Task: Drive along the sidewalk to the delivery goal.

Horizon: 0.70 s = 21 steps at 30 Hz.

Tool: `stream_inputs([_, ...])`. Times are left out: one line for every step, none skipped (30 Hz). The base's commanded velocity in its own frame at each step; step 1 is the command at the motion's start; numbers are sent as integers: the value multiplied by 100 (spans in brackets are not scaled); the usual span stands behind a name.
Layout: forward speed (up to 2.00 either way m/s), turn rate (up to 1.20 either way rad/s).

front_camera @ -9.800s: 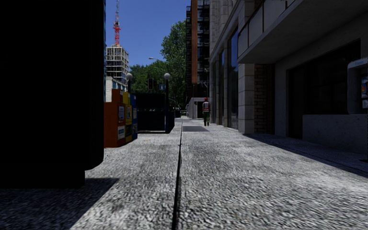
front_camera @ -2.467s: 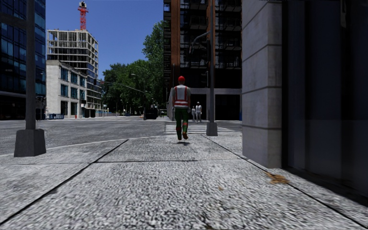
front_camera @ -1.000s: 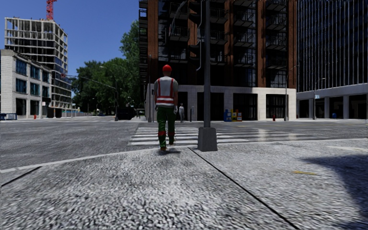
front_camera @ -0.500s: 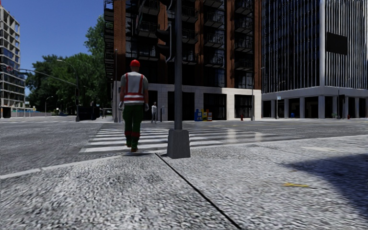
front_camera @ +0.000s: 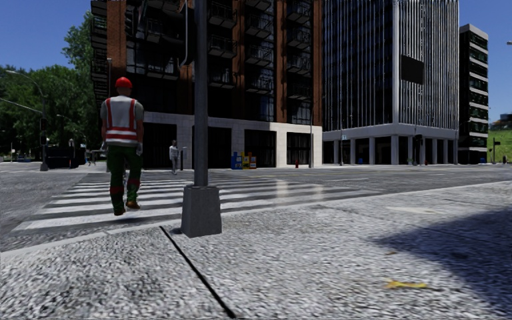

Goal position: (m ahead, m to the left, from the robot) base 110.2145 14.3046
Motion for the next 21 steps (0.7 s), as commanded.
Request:
stream_inputs([128,-43])
stream_inputs([128,-43])
stream_inputs([128,-43])
stream_inputs([128,-43])
stream_inputs([130,-43])
stream_inputs([141,-43])
stream_inputs([141,-43])
stream_inputs([163,-43])
stream_inputs([179,-43])
stream_inputs([200,-43])
stream_inputs([200,-43])
stream_inputs([200,-43])
stream_inputs([200,-43])
stream_inputs([196,-43])
stream_inputs([193,-43])
stream_inputs([192,-43])
stream_inputs([192,-43])
stream_inputs([190,-43])
stream_inputs([187,-43])
stream_inputs([185,-43])
stream_inputs([184,-43])
